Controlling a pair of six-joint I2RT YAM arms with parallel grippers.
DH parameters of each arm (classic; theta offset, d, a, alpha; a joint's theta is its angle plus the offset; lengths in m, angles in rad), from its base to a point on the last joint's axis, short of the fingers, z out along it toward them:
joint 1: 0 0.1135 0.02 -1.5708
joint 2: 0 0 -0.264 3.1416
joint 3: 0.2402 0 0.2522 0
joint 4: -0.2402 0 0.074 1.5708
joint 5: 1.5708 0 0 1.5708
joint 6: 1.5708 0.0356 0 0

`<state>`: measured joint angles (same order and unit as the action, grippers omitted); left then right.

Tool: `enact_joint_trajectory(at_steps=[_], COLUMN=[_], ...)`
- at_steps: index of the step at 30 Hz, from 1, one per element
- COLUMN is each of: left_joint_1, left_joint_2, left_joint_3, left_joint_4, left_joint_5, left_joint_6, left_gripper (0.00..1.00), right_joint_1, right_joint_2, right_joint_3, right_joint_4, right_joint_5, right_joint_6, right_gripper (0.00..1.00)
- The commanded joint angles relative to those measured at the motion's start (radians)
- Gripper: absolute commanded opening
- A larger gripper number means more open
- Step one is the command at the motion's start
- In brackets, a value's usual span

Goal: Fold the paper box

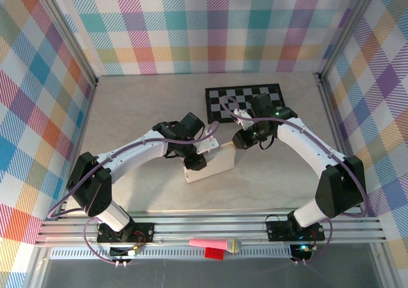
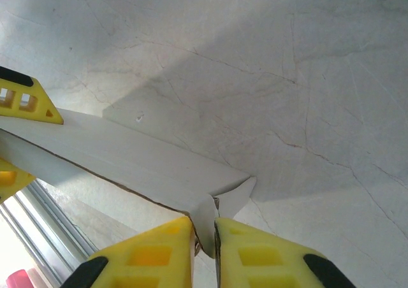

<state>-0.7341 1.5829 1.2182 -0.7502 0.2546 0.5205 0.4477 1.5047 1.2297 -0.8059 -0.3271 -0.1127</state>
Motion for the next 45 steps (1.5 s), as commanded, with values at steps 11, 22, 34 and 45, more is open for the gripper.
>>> enact_joint_trajectory(at_steps=[11,22,34,45], left_joint_1=[0.013,0.014,0.015,0.014], left_joint_2=[0.020,0.023,0.029,0.037], left_joint_3=[0.029,0.037,0.048,0.055], left_joint_4=[-0.006,-0.002,-0.005,0.000], left_joint_5=[0.024,0.006,-0.038,-0.037], left_joint_6=[0.009,-0.005,-0.012,-0.016], left_gripper=[0.31,0.24,0.21,0.21], right_joint_1=[0.053,0.072,0.073,0.075], right_joint_2=[0.001,-0.009,0.019,0.056], right_joint_3=[0.024,0.031,0.088,0.138], right_joint_4=[-0.010,-0.047,-0.110,-0.119], right_joint_5=[0.096,0.115,0.086,0.098], right_joint_6=[0.063,0.139,0.211,0.271], right_gripper=[0.02,0.00,0.00,0.00])
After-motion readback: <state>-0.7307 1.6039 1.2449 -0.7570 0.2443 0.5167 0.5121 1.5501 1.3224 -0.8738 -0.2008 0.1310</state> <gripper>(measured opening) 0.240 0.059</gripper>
